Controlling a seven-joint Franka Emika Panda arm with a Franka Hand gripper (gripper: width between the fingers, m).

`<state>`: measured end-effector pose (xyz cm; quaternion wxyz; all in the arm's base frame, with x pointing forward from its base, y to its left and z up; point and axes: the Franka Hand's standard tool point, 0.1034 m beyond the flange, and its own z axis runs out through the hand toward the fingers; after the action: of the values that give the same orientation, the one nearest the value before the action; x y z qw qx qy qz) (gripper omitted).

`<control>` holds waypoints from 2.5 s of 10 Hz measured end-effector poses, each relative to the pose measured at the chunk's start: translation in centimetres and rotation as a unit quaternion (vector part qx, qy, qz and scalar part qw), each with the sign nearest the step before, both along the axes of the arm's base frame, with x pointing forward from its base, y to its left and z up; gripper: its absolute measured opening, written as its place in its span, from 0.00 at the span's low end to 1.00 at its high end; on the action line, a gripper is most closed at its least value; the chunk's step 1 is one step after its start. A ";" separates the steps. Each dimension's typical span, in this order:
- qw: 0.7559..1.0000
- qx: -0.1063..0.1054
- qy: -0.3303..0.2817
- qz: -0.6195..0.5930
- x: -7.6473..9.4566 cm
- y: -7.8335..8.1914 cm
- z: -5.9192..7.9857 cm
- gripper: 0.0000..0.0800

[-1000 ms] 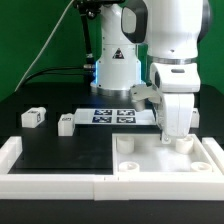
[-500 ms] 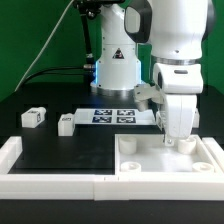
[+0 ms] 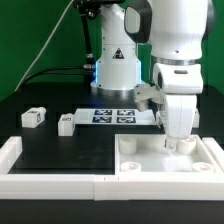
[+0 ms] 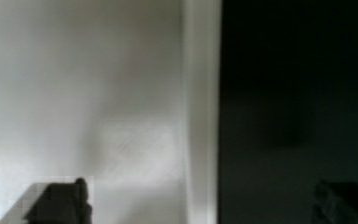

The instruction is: Assemble one leg

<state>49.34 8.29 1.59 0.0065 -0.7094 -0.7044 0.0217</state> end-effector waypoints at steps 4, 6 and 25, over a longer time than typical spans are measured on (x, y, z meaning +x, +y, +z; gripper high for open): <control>1.000 -0.002 0.000 -0.020 -0.7 0.3 0.4 0.81; 0.997 -0.009 -0.008 -0.075 -2.3 1.3 2.3 0.81; 0.674 -0.003 0.014 -0.739 -8.7 6.7 3.6 0.81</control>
Offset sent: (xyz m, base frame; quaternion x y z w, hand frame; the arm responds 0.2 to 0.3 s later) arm -0.0198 0.0013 0.0106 0.0045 -0.0220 0.0474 0.9986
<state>40.63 15.01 5.16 0.0279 -0.9981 0.0495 0.0221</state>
